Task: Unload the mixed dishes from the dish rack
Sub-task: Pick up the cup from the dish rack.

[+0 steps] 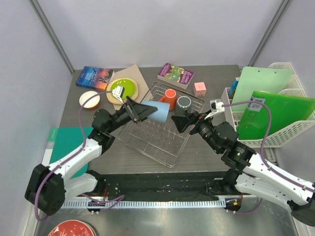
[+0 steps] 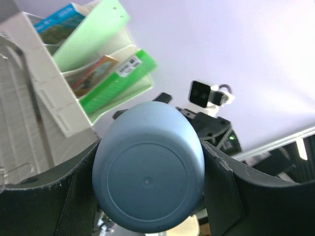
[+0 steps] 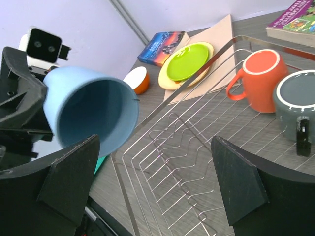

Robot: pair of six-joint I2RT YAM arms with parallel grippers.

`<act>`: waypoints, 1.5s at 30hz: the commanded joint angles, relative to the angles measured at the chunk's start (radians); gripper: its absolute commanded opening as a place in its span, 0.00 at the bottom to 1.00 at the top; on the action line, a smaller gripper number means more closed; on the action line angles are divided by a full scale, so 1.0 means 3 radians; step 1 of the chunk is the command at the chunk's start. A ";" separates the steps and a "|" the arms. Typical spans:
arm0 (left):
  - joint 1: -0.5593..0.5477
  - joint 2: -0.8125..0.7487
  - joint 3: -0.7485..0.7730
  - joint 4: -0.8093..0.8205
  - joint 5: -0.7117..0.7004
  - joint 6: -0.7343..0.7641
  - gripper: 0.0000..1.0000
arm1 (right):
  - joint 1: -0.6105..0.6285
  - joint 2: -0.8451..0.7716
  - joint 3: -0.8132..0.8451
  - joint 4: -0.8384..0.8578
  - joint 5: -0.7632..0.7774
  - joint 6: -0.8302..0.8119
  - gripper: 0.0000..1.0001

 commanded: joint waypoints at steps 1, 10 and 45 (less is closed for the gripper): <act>0.0016 0.0223 -0.0162 0.1392 0.0198 -0.0689 0.00 | -0.0009 0.0012 -0.0061 0.0336 -0.0123 0.0122 1.00; 0.0011 0.0357 -0.0214 0.1531 0.0249 -0.0787 0.00 | -0.0009 0.0242 0.0051 0.0540 -0.0312 0.0071 1.00; 0.0011 -0.0425 0.1019 -0.3587 -0.2383 0.1321 0.97 | -0.0019 0.0022 0.0982 -0.2112 0.1905 0.0089 0.01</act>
